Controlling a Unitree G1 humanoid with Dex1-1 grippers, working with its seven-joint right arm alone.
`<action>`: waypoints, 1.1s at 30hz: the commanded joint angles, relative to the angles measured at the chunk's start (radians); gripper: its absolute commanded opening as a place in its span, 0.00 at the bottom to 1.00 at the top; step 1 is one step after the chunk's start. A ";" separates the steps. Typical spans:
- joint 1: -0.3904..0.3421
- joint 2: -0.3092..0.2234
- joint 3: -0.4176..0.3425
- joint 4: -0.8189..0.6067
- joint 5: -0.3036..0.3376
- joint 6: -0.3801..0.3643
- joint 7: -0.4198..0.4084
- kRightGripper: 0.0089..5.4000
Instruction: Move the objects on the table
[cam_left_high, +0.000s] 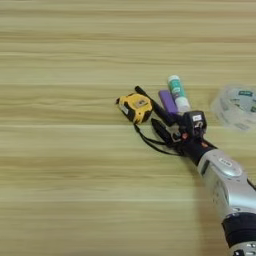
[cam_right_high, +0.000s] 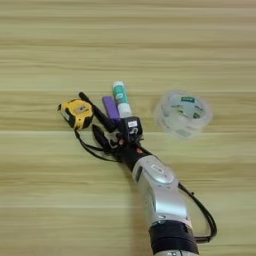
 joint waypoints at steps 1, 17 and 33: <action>-0.018 -0.007 0.004 -0.001 -0.003 0.008 -0.004 0.53; -0.022 -0.002 0.007 -0.001 0.000 0.004 0.000 0.22; -0.008 0.009 -0.003 -0.132 0.011 0.015 -0.030 0.20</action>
